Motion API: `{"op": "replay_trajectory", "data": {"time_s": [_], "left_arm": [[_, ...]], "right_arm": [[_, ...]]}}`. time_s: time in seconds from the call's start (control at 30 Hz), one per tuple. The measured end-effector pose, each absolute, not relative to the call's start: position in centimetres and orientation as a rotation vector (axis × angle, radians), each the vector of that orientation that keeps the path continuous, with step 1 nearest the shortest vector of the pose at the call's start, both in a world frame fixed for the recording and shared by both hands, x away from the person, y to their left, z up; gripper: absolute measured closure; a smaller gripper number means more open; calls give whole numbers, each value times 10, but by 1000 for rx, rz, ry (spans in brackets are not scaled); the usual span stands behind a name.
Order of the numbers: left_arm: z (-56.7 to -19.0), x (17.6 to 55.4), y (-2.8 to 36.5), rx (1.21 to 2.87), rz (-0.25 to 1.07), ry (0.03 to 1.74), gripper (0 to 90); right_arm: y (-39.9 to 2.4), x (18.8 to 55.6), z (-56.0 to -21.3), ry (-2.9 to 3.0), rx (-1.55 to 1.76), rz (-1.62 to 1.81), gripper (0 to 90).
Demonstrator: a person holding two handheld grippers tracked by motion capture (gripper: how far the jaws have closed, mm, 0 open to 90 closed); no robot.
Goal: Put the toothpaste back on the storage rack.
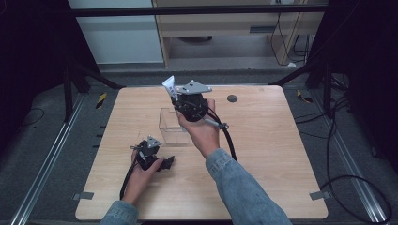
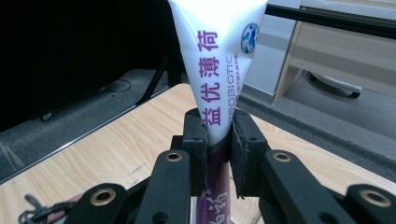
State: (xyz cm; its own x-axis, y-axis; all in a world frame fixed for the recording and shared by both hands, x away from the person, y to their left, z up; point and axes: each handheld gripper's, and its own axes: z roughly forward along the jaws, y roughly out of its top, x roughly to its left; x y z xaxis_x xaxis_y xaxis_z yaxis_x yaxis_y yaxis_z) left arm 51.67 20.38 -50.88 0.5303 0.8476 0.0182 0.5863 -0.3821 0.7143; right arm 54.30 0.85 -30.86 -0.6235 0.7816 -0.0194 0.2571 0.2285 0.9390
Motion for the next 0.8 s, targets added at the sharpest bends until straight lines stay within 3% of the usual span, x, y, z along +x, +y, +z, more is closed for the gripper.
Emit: {"op": "replay_trajectory", "data": {"time_s": [0.8], "left_arm": [[-509,517,204,2109,510,1157,0]], "right_arm": [[34,592,-318,1964,909,1389,776]]}}
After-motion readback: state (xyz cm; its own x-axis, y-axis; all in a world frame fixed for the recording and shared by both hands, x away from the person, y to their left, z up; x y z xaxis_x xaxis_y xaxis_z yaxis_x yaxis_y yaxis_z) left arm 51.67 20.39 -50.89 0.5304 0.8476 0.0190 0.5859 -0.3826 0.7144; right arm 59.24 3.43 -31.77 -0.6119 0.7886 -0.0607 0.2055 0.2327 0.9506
